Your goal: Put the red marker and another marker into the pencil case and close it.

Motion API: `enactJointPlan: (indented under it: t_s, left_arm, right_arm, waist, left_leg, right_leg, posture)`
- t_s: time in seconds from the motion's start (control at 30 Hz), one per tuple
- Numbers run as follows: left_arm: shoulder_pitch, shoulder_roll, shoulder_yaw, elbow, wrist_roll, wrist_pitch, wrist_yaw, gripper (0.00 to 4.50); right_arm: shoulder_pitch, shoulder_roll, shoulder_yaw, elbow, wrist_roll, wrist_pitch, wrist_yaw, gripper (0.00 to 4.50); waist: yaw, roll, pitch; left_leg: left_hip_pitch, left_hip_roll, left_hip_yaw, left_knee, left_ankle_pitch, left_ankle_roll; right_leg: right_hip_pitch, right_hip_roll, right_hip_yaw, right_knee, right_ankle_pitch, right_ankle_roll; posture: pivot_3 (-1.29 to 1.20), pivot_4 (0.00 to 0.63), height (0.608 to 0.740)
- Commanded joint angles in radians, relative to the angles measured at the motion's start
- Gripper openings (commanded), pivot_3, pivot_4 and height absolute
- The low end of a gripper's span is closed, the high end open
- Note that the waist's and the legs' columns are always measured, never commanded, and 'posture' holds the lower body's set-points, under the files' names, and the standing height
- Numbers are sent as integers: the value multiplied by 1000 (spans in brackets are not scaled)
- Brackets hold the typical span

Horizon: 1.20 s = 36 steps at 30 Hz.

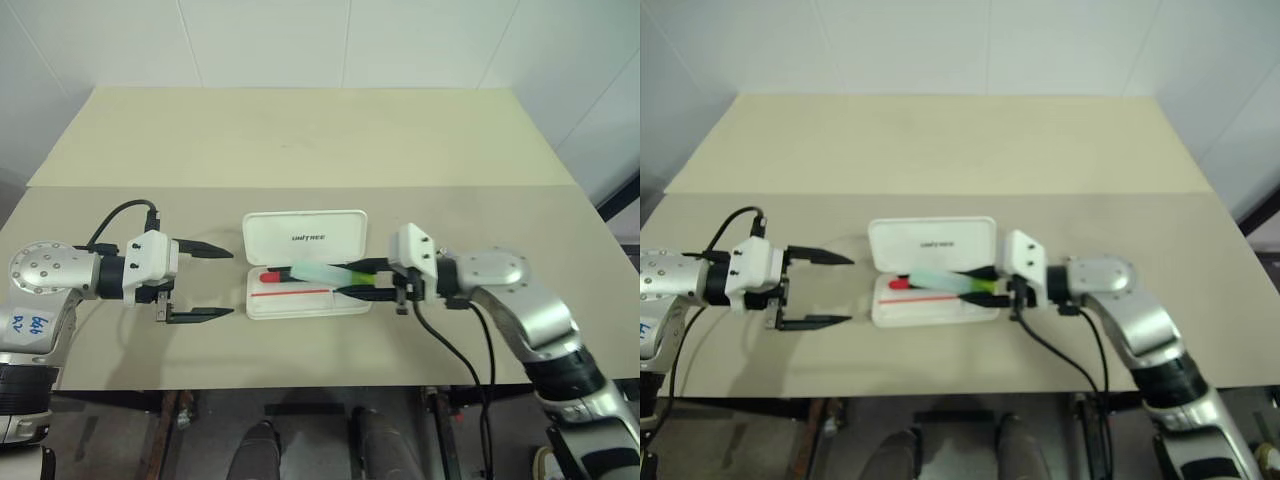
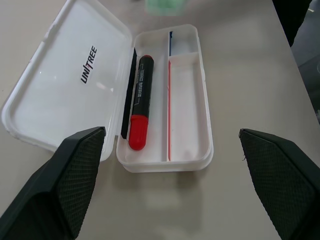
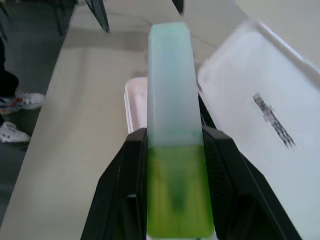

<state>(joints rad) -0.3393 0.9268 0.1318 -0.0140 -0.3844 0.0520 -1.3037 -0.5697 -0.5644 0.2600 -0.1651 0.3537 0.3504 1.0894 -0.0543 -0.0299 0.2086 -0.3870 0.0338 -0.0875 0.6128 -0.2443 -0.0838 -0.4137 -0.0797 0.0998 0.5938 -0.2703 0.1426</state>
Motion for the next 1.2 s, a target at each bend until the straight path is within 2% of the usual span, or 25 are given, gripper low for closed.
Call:
enactJointPlan:
  t_s: [0.03,0.13,0.63,1.2]
  left_arm:
    - [15,25,37,-17,-2,-14,3,4500]
    - [29,27,48,-31,-4,-8,13,4500]
    - [58,22,55,-69,-17,13,46,4500]
    - [34,6,37,-77,-16,22,55,4500]
  right_arm:
    - [-43,54,49,72,-40,-73,36,1128]
    - [-63,92,86,138,-76,-107,59,1128]
    - [-120,242,155,283,-181,-135,65,1128]
    - [-153,268,160,423,-229,-232,107,1128]
  waist:
    - [-1,0,0]
    - [-2,0,0]
    - [-4,0,0]
    - [-5,0,0]
  left_leg:
    - [0,0,0,0,0,0]
    - [0,0,0,0,0,0]
    - [0,0,0,-1,0,0]
    - [1,0,0,-1,0,0]
  right_leg:
    - [0,0,0,0,1,1]
    - [0,0,0,0,5,10]
    - [-1,0,0,2,6,11]
    - [-1,0,0,2,7,13]
  posture:
    - [0,150,740]
    - [0,150,740]
    - [0,150,740]
    - [0,150,740]
